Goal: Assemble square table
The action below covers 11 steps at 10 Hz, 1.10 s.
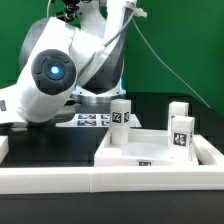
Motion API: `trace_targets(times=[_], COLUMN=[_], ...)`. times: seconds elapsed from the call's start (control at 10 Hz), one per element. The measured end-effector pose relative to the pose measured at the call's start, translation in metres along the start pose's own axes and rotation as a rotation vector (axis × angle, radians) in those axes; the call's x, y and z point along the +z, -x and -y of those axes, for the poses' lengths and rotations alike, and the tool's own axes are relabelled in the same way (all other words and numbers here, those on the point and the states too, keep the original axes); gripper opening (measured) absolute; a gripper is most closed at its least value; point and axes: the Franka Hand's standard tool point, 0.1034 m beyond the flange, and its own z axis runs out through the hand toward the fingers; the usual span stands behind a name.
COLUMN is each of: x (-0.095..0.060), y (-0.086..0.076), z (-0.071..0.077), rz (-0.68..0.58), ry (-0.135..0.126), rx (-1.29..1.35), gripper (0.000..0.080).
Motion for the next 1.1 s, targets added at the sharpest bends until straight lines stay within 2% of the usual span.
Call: trace_targets(times=[0.1,0.2,0.3,0.7,0.8,0.9,1.0,1.1], x=[0.0,0.0,-0.001,-0.005,-0.013,-0.03,-0.05,-0.069], y=[0.0,0.0,0.0,-0.002,0.001,0.004,0.01,0.017], z=[0.0,0.0,-0.001,-0.001,0.003,0.01,0.018,0.019], rz=[0.0,-0.001,-0.002,-0.009,-0.004,-0.009,-0.021,-0.023], ry=[0.0,0.0,0.0,0.005,0.001,0.003,-0.009,-0.014], rx=[0.0,0.0,0.0,0.0,0.006,0.013,0.018,0.021], gripper=[0.0445,0.0445,0.0288,0.0288,0.0288,0.0288,0.0288,0.0288])
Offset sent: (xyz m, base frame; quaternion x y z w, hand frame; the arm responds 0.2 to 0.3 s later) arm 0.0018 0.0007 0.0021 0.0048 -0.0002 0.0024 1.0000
